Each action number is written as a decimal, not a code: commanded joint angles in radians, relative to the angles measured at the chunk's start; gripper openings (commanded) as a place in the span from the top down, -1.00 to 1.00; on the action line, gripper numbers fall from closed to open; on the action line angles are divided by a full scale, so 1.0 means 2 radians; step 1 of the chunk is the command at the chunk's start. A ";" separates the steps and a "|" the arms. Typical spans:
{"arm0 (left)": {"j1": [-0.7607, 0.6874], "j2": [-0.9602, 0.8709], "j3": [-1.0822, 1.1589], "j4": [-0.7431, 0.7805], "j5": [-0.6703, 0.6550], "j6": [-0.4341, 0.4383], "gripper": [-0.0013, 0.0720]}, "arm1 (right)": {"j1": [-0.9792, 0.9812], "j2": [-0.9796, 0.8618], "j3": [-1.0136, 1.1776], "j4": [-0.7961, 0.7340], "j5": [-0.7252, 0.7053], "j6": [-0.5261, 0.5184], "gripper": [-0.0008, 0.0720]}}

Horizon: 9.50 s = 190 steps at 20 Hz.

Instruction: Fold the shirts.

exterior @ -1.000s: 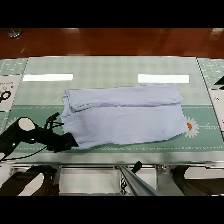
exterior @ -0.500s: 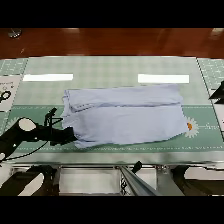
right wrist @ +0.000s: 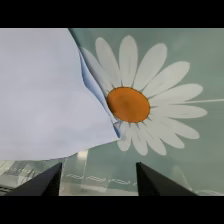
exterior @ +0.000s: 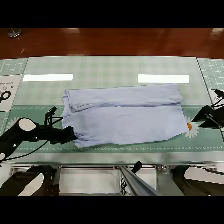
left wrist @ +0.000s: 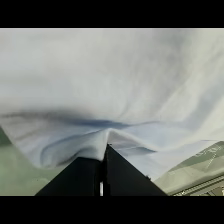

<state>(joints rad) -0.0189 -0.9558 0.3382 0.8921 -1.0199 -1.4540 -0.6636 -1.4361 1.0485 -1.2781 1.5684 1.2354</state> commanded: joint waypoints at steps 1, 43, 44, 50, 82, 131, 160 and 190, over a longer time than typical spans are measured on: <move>0.000 0.000 0.000 0.000 0.005 0.002 0.90 | 0.002 0.002 -0.036 0.007 -0.019 -0.005 -0.46; 0.033 -0.223 0.380 0.062 0.088 0.069 0.90 | 0.191 -0.066 0.099 0.229 -0.356 0.011 0.92; 0.032 -0.246 0.400 0.062 0.089 0.069 0.90 | 0.194 -0.077 0.105 0.230 -0.362 0.011 0.92; 0.032 -0.354 0.535 0.035 0.069 0.067 0.90 | 0.197 -0.108 0.115 0.229 -0.409 0.034 0.92; 0.009 -0.290 0.546 -0.009 -0.079 0.089 -0.18 | 0.132 -0.162 0.115 0.237 -0.220 0.044 -0.48; 0.021 0.091 0.545 -0.030 -0.153 0.052 0.90 | 0.686 -0.055 0.113 0.199 -0.585 0.140 0.92; 0.021 0.160 0.424 -0.010 -0.197 0.027 0.90 | 0.605 -0.065 0.196 0.215 -0.433 0.116 -0.53; 0.021 0.120 0.361 0.096 -0.148 -0.013 0.22 | 0.525 -0.008 -0.124 0.400 -0.542 0.145 -0.04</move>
<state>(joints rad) 0.0219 -0.7151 1.0618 1.0847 -1.3182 -1.4784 0.3626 -1.4483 0.8013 -0.4858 0.5621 1.4704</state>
